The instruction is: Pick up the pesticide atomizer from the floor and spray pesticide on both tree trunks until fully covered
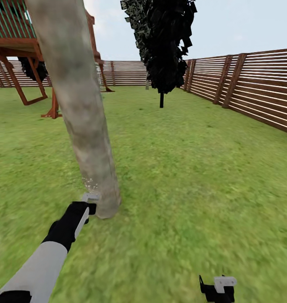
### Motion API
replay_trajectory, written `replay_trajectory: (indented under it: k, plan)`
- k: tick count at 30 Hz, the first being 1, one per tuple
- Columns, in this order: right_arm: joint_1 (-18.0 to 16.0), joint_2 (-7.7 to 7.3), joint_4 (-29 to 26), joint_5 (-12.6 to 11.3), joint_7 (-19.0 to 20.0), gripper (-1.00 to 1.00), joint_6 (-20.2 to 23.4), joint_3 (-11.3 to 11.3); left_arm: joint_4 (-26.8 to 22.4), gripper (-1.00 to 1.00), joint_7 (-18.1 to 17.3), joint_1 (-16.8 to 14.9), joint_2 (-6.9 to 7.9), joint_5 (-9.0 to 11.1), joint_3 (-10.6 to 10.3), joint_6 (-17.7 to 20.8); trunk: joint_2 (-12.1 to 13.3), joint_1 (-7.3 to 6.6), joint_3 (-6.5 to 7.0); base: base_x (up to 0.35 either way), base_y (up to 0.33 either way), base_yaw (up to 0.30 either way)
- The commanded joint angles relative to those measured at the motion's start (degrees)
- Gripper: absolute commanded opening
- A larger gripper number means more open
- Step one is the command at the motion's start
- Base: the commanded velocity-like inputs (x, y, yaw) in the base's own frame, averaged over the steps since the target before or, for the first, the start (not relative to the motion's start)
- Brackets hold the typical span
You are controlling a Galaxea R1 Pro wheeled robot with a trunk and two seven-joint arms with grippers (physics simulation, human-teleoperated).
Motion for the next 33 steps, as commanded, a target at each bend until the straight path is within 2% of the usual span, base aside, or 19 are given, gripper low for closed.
replay_trajectory:
  k: [1,3,5,7,8,10,12,13,14,16,17,18,19,21,22,23,27,33]
  plan:
    - [0.0,0.0,0.0,0.0,0.0,1.0,0.0,0.0,0.1,-1.0,0.0,0.0,-1.4,-0.7,0.0,0.1,0.0,0.0,0.0,0.18,-0.236,0.001]
    - [0.0,0.0,0.0,0.0,0.0,1.0,0.0,0.0,0.1,-1.0,0.0,0.0,-1.95,-0.7,0.0,0.2,0.0,0.0,0.0,0.182,-0.234,0.042]
    - [0.0,0.03,0.0,0.0,0.0,1.0,0.0,0.0,1.4,-1.0,-0.1,0.2,-1.4,-0.7,0.1,0.2,0.0,0.0,0.0,0.182,-0.234,0.213]
    - [0.0,0.04,0.0,0.0,0.0,1.0,0.0,0.0,5.0,-1.0,-0.1,0.8,-0.07,-0.8,0.3,0.0,0.0,0.0,0.0,0.18,-0.234,0.261]
    - [0.0,0.04,0.0,0.0,0.0,1.0,0.0,0.0,8.4,-1.0,-0.1,1.2,1.34,-0.9,0.2,-0.3,0.0,0.0,0.0,0.163,-0.225,0.274]
    - [0.0,0.03,0.0,0.0,0.0,1.0,0.0,0.0,12.7,-1.0,0.0,1.4,2.12,-0.9,0.1,-2.4,0.0,0.0,0.0,0.07,-0.095,0.277]
    - [0.0,0.06,0.0,0.0,0.0,1.0,0.0,0.0,14.6,-1.0,0.2,1.4,1.79,-0.6,0.2,-7.2,0.0,0.0,0.0,0.018,-0.025,0.278]
    - [0.0,0.08,0.0,0.0,0.0,1.0,0.0,0.0,15.1,-1.0,0.2,1.4,0.61,-0.2,0.2,-9.9,0.0,0.0,0.0,0.003,-0.004,0.278]
    - [0.0,0.09,0.0,0.0,0.1,1.0,0.0,0.0,15.2,-1.0,0.2,1.4,-0.75,-0.2,0.3,-10.9,0.0,0.0,0.0,0.001,-0.001,0.274]
    - [0.0,0.09,0.0,0.0,0.1,1.0,0.0,0.0,15.3,-1.0,0.2,1.4,-1.36,-0.2,0.4,-11.2,0.0,0.0,0.0,0.0,-0.001,0.131]
    - [0.0,0.04,0.0,0.0,0.0,1.0,0.0,0.0,15.3,-1.0,0.2,1.4,-1.29,-0.3,0.5,-11.2,0.0,0.0,0.0,0.0,0.0,0.045]
    - [0.0,0.01,0.0,0.0,0.0,1.0,0.0,0.0,15.4,-1.0,0.3,1.7,-0.63,-0.5,0.7,-11.3,0.0,0.0,0.0,0.0,0.0,0.015]
    - [0.0,0.0,0.0,0.0,0.1,1.0,0.0,0.0,15.1,-1.0,0.3,3.4,0.49,-0.6,1.0,-12.8,0.0,0.0,0.0,0.0,0.0,0.004]
    - [0.0,0.0,0.0,0.0,0.1,1.0,0.0,0.0,15.2,-1.0,1.0,4.3,1.0,-0.6,1.1,-16.5,0.0,0.0,0.0,0.0,-0.009,0.002]
    - [0.0,0.0,0.0,0.0,0.1,1.0,0.0,0.0,15.2,-1.0,2.4,4.6,0.62,-0.6,1.0,-18.6,0.0,0.0,0.0,0.0,-0.178,0.0]
    - [0.0,0.05,0.0,0.0,0.1,1.0,0.0,0.0,15.3,-1.0,4.7,4.7,-1.13,-0.1,1.0,-19.7,0.0,0.0,0.0,0.0,-0.263,0.0]
    - [0.0,0.09,0.0,0.0,0.1,1.0,0.0,0.0,15.4,-1.0,4.9,4.7,-0.53,-0.3,2.0,-21.3,0.0,0.0,0.0,0.0,-0.268,0.0]
    - [0.0,0.17,0.0,0.0,0.1,1.0,0.0,0.0,15.3,-1.0,5.0,4.7,-0.81,-0.2,2.9,-21.6,0.0,0.0,0.0,0.01,-0.27,0.143]
